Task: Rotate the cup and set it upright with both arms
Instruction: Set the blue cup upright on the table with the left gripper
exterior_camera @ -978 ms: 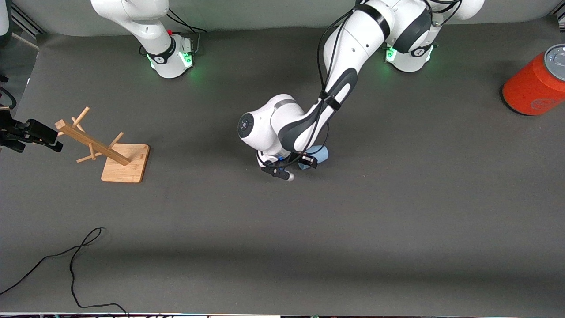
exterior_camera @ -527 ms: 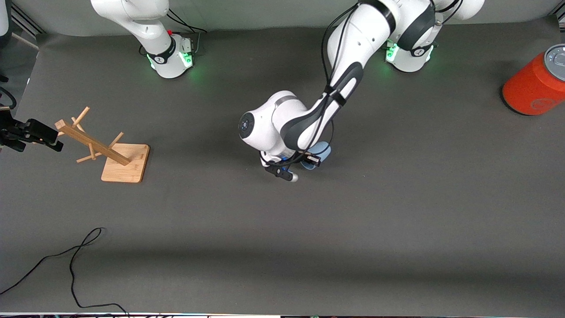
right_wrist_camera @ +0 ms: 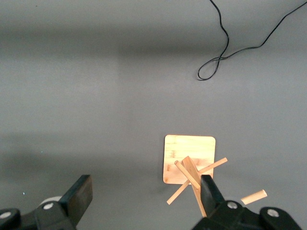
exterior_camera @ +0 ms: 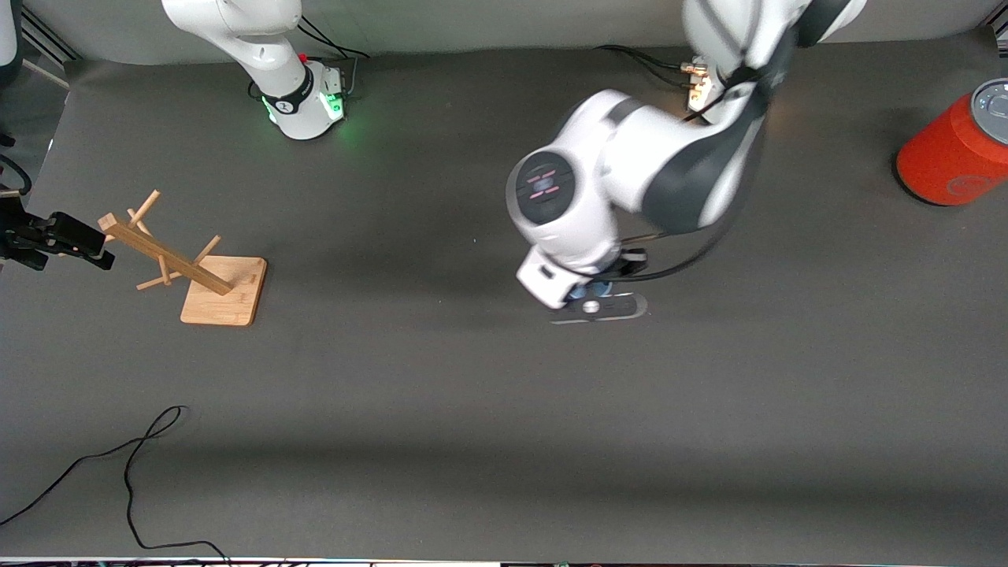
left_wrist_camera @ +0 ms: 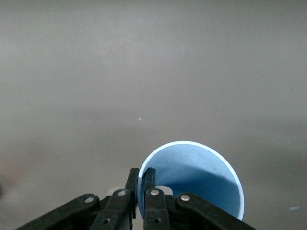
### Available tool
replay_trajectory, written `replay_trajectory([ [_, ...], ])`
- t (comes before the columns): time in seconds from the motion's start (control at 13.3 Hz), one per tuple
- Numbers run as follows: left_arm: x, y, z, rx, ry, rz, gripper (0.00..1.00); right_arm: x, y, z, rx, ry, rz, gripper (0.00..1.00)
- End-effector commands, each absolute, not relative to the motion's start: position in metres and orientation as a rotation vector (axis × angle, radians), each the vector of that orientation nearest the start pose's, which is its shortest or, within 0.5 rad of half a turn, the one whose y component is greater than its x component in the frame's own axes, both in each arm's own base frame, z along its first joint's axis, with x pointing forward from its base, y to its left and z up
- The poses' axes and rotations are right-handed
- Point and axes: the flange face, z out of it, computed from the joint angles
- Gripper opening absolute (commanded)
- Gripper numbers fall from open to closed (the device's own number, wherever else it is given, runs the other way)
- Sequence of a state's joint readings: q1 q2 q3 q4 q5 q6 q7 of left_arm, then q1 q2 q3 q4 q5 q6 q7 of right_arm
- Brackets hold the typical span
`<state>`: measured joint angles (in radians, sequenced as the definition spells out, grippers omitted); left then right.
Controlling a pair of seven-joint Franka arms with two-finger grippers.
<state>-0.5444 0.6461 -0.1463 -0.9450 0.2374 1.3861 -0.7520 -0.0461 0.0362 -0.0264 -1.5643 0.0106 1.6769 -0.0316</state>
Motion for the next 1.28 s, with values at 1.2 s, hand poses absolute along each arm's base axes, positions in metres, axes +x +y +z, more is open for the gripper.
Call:
replay_trajectory([
  [1.2,0.483,-0.516,0.251,-2.757,-0.724,-0.856,0.0,0.568,-0.036,0.616,-3.125,0.042,-0.09,1.0],
])
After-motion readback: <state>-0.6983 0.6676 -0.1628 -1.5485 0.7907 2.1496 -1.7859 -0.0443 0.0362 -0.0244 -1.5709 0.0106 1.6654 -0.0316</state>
